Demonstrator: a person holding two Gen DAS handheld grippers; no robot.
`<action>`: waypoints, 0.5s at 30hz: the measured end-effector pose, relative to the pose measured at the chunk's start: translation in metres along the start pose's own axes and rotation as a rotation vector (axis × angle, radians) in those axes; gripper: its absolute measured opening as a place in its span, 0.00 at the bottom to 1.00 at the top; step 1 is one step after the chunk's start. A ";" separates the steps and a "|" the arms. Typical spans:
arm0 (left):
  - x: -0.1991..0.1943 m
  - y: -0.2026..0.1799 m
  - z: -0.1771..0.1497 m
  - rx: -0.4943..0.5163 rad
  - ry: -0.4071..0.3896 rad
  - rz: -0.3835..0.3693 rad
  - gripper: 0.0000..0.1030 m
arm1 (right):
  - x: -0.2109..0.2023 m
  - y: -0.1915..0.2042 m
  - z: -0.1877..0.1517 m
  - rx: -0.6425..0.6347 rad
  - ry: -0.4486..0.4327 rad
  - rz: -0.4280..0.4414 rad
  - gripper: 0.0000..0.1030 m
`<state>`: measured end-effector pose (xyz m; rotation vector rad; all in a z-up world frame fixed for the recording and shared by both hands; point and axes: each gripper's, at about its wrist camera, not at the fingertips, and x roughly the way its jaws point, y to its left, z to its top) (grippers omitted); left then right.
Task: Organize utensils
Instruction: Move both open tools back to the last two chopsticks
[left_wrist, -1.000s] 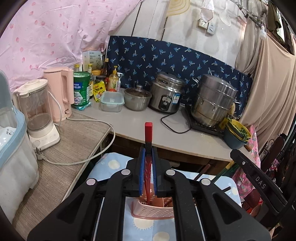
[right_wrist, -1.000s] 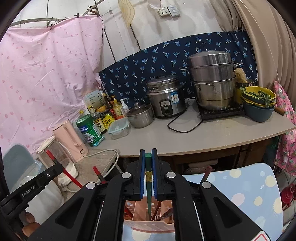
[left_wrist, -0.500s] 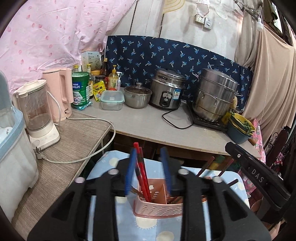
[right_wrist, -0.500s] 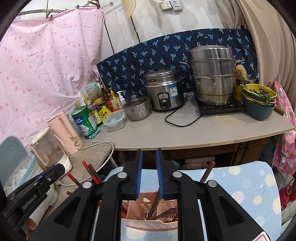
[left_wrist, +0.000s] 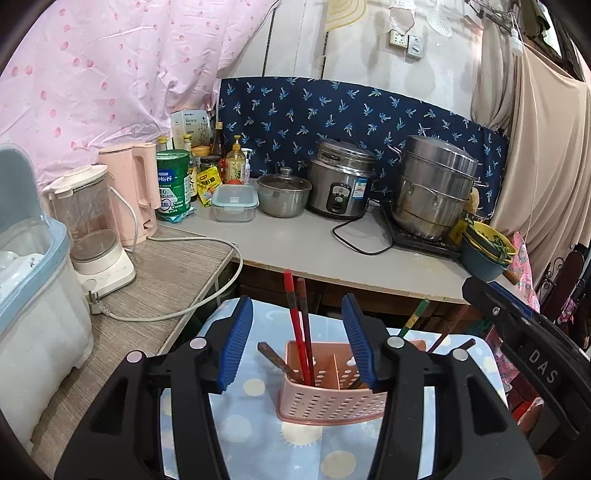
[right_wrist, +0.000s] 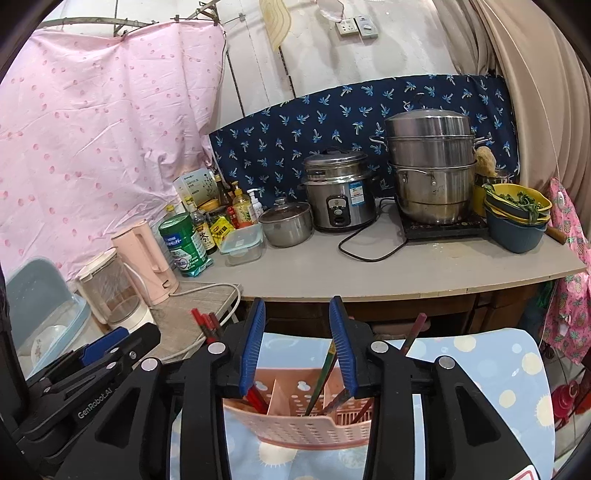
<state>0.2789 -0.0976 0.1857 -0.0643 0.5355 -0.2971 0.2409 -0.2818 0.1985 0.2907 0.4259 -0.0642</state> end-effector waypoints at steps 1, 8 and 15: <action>-0.003 0.000 -0.001 0.002 0.001 0.001 0.46 | -0.003 0.002 -0.002 -0.004 0.000 0.002 0.38; -0.025 -0.004 -0.018 0.036 0.005 0.040 0.50 | -0.031 0.014 -0.024 -0.050 -0.015 -0.002 0.44; -0.045 -0.005 -0.039 0.061 0.042 0.052 0.50 | -0.058 0.015 -0.046 -0.055 -0.007 -0.006 0.44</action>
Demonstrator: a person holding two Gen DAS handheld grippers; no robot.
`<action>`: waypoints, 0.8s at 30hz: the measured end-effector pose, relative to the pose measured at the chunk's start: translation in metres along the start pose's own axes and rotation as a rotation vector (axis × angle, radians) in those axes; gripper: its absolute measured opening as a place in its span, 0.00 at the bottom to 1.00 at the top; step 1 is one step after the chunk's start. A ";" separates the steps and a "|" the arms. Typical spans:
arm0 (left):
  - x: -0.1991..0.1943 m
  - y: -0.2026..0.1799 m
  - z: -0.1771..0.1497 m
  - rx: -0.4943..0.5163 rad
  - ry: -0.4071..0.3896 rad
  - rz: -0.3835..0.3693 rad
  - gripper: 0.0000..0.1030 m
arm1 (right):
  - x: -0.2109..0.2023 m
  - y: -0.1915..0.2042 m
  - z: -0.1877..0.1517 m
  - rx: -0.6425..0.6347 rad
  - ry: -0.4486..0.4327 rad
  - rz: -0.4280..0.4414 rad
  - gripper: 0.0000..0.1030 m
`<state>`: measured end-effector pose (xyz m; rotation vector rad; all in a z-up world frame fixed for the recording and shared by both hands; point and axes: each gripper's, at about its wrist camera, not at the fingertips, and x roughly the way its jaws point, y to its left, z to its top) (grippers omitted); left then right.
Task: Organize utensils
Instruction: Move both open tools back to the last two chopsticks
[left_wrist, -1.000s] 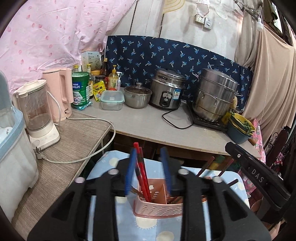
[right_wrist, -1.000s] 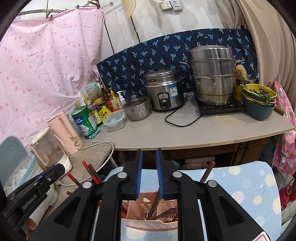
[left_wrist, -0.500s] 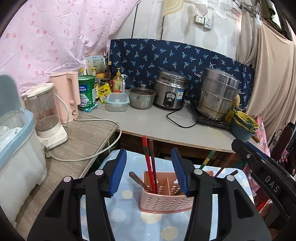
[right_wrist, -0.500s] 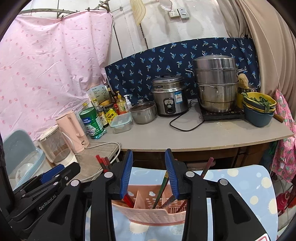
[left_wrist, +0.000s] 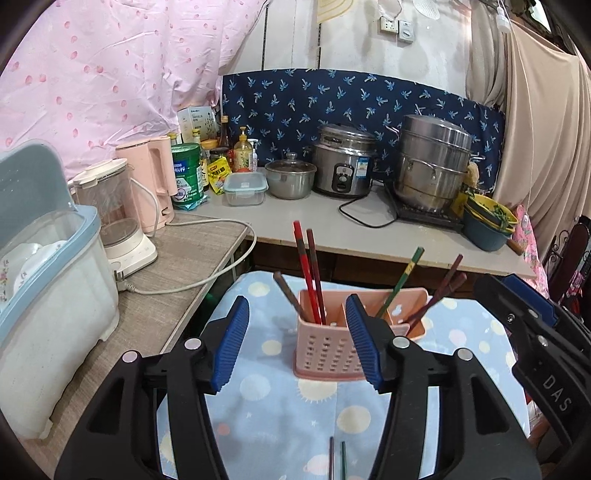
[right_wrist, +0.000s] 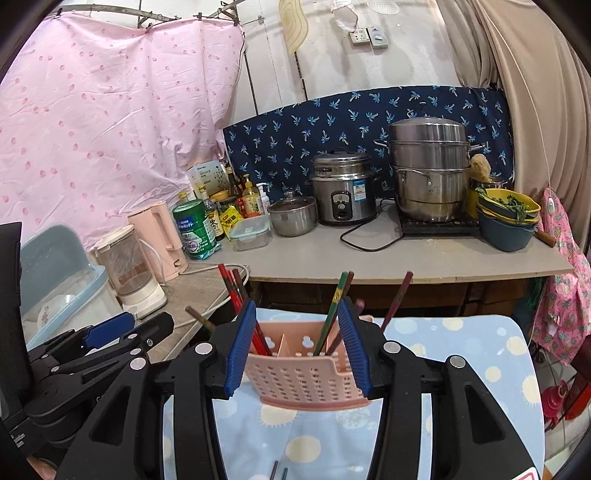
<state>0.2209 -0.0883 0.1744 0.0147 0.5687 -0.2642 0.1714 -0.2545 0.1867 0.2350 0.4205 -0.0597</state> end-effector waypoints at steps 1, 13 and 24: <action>-0.003 0.000 -0.004 0.003 0.004 0.003 0.50 | -0.004 0.000 -0.004 -0.003 0.001 -0.004 0.44; -0.025 0.010 -0.053 0.015 0.081 0.017 0.50 | -0.041 0.001 -0.061 -0.012 0.060 -0.024 0.44; -0.029 0.018 -0.110 0.027 0.164 -0.003 0.50 | -0.058 0.000 -0.120 -0.003 0.152 -0.032 0.44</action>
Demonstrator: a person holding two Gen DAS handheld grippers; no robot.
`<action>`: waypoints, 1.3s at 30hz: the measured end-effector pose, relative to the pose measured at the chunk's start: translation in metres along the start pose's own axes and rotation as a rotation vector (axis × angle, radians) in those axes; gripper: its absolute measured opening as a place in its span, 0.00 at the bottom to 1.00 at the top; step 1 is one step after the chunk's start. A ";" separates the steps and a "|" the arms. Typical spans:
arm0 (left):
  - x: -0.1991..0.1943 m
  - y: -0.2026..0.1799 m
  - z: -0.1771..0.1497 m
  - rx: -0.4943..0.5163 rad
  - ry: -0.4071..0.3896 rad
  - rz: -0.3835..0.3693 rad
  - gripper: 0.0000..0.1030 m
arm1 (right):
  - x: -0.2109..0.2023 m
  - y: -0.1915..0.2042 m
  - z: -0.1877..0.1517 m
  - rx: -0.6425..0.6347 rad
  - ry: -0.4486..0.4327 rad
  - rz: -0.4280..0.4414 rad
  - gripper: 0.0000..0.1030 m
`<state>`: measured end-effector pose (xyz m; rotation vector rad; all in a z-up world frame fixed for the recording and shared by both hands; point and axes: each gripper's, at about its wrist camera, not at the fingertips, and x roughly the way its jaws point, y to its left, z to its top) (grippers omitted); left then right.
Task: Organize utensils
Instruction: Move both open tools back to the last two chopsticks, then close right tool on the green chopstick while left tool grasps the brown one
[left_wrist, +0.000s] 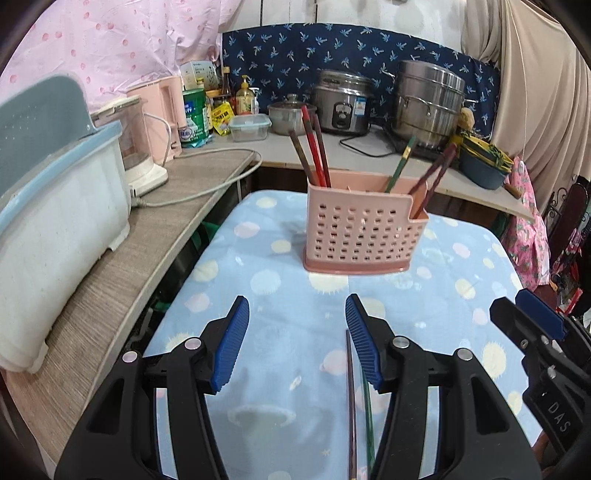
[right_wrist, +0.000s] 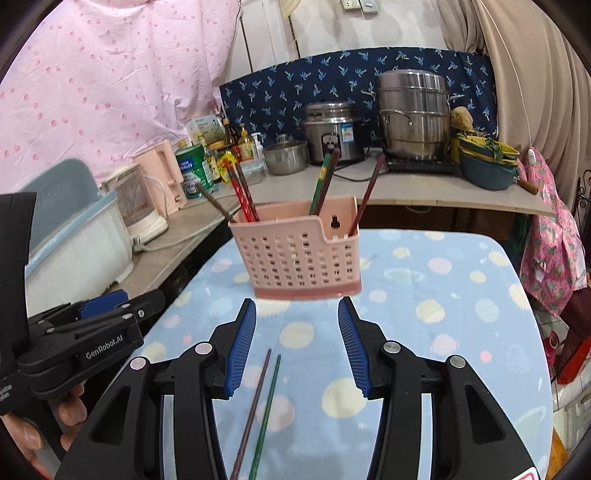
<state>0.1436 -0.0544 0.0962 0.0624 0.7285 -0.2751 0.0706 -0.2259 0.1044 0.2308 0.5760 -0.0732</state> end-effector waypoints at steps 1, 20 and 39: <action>0.000 0.001 -0.006 0.000 0.006 -0.002 0.50 | -0.001 0.002 -0.007 -0.010 0.009 -0.008 0.44; 0.012 0.016 -0.097 0.007 0.145 -0.005 0.50 | 0.004 0.023 -0.119 -0.050 0.209 -0.004 0.44; 0.015 0.017 -0.135 0.021 0.219 0.001 0.50 | 0.011 0.048 -0.180 -0.096 0.324 0.018 0.23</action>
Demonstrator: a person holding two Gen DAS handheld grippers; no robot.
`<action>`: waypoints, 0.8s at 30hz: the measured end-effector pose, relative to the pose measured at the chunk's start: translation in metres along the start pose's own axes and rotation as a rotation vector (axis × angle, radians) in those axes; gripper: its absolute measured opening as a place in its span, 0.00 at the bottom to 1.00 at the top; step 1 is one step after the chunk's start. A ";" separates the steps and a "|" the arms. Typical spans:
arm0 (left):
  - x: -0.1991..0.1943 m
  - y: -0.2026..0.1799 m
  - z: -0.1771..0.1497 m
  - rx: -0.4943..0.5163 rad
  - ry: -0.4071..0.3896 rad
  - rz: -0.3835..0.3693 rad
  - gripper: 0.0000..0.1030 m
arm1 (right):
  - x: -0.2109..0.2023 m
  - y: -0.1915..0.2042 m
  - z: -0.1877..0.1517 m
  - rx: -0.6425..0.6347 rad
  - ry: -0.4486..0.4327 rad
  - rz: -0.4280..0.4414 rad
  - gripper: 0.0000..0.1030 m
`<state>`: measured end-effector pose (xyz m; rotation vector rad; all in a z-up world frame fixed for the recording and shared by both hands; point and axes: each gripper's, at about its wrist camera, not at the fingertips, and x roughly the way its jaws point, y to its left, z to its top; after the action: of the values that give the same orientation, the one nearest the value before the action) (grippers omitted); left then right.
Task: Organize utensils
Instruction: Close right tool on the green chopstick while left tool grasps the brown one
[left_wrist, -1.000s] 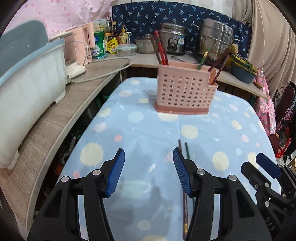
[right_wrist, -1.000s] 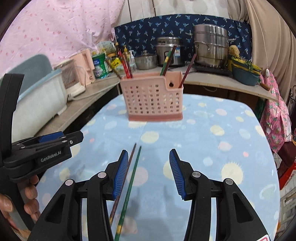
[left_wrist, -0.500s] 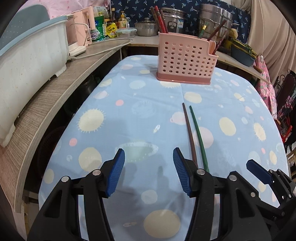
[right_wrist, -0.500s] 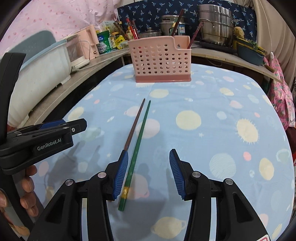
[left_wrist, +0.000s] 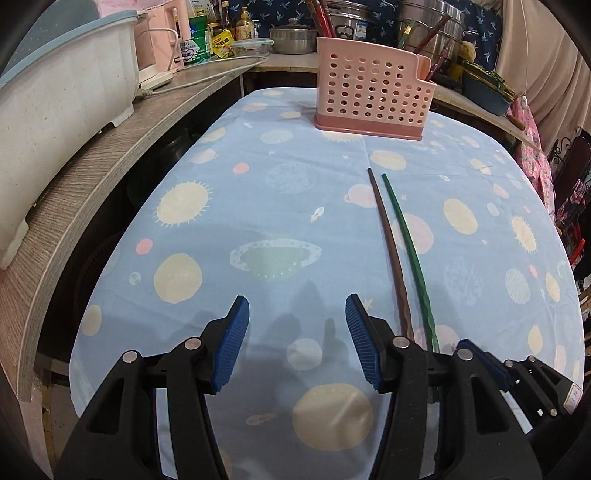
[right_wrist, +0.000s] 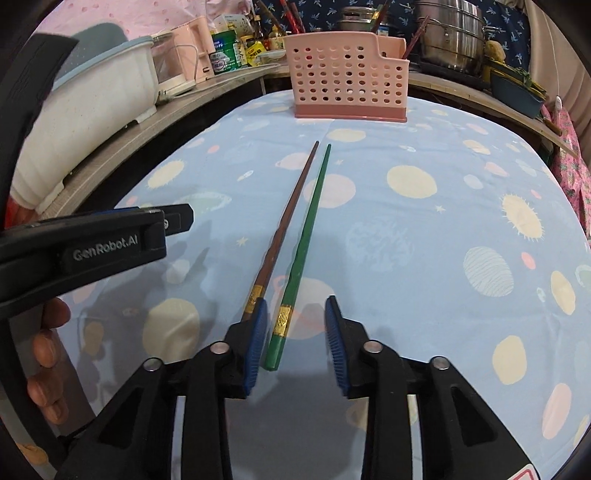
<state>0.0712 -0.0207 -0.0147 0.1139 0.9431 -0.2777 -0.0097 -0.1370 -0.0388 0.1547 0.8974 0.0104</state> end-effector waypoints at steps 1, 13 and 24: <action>0.000 0.000 -0.001 0.001 0.000 -0.001 0.50 | 0.001 -0.001 -0.001 0.000 0.004 -0.001 0.20; -0.001 -0.014 -0.006 0.022 0.010 -0.023 0.56 | -0.004 -0.034 -0.003 0.071 -0.004 -0.054 0.06; 0.000 -0.046 -0.019 0.077 0.037 -0.083 0.69 | -0.010 -0.063 -0.007 0.134 -0.014 -0.075 0.06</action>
<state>0.0429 -0.0603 -0.0247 0.1512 0.9757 -0.3901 -0.0252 -0.1995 -0.0438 0.2456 0.8901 -0.1209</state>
